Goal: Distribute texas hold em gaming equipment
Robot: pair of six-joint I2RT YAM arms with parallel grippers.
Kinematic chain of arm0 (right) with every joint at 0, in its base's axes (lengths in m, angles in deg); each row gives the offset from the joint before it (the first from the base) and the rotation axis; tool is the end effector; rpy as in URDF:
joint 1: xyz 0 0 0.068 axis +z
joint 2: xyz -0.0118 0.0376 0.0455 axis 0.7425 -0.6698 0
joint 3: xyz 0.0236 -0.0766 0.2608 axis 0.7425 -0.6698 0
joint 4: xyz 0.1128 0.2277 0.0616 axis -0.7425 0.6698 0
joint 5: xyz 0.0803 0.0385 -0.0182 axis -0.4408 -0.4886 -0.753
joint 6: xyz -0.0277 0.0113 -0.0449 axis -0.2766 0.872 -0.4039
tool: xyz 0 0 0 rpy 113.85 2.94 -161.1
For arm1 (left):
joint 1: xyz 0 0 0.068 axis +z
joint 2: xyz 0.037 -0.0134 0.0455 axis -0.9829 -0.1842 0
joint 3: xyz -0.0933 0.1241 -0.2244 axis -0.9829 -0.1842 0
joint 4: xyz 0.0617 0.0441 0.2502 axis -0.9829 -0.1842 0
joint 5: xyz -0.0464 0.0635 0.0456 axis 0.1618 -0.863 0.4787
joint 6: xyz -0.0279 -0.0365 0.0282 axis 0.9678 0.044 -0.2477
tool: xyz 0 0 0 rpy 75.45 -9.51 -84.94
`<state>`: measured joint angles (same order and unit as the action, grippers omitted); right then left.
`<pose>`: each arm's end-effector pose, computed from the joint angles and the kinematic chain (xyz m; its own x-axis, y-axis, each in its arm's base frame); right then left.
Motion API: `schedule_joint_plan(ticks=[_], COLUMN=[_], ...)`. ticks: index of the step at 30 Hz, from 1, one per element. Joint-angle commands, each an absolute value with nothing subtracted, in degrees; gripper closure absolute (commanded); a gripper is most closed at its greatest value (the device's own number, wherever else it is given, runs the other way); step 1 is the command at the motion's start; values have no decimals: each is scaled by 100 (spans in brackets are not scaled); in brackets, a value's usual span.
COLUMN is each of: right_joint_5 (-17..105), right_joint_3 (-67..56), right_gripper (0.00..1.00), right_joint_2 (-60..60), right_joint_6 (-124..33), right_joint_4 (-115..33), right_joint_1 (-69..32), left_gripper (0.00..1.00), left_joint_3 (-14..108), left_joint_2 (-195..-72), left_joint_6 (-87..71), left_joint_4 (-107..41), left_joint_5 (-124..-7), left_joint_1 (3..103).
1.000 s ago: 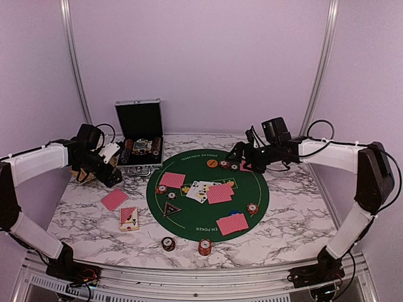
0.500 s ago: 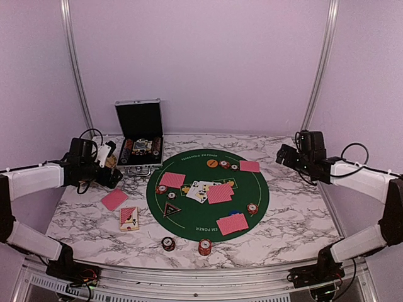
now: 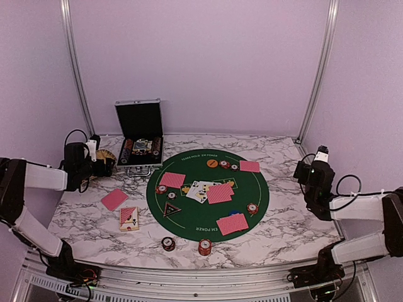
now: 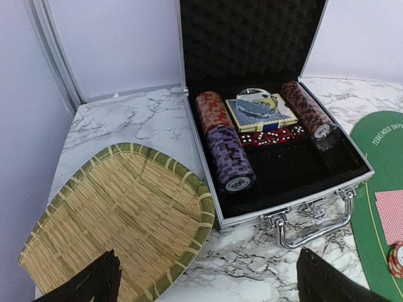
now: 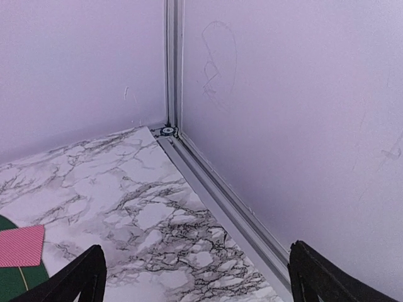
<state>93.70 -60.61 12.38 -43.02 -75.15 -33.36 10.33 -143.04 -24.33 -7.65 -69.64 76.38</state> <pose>0.2290 0.0352 0.1933 -0.1658 0.0800 -0.9829 0.4662 0.8846 -0.0066 0.3030 -0.0185 0.1897 -0.3598 0.0980 -0.9279 0.1455 0.9882 0.0480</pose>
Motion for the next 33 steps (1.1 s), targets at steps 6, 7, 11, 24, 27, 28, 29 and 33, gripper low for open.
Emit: schedule_joint_plan(ticks=[6,7,11,24,27,28,29,33], right_joint_5=[9639,9626,9532,9301,9160,8930,8664,7809], right_joint_3=[-6998,-7023,-7074,-7328,-7423,-7444,-7463,-7434], right_gripper=[1,1,1,1,1,1,1,1], right_joint_2=[244,174,-120,-697,-746,-772,-805,-1233], right_joint_6=[-5830,-5853,-5842,-5646,-5721,-5777,-5860,-5941], right_joint_4=[-11375,-11497,-11917,-12958,-13217,-13298,-13330,-13573], right_joint_1=[-3351,-3364,-3412,-3750,-3755,-3759,-3758,-3950], left_gripper=[1,1,1,1,1,1,1,1], left_joint_3=[515,493,376,-671,-1137,-1223,-1162,-1091], left_joint_2=[-13988,-13976,-13949,-14390,-14615,-14633,-14556,-14591], left_joint_6=[-2232,-2227,-2198,-2158,-2110,-2145,-2160,-2069], left_joint_4=[534,558,628,2722,3694,4029,3784,3653], left_joint_5=[-7076,-7089,-7197,-7065,-7140,-7085,-7084,-7255], left_joint_1=[7795,7794,7802,7894,7895,7902,7895,7903])
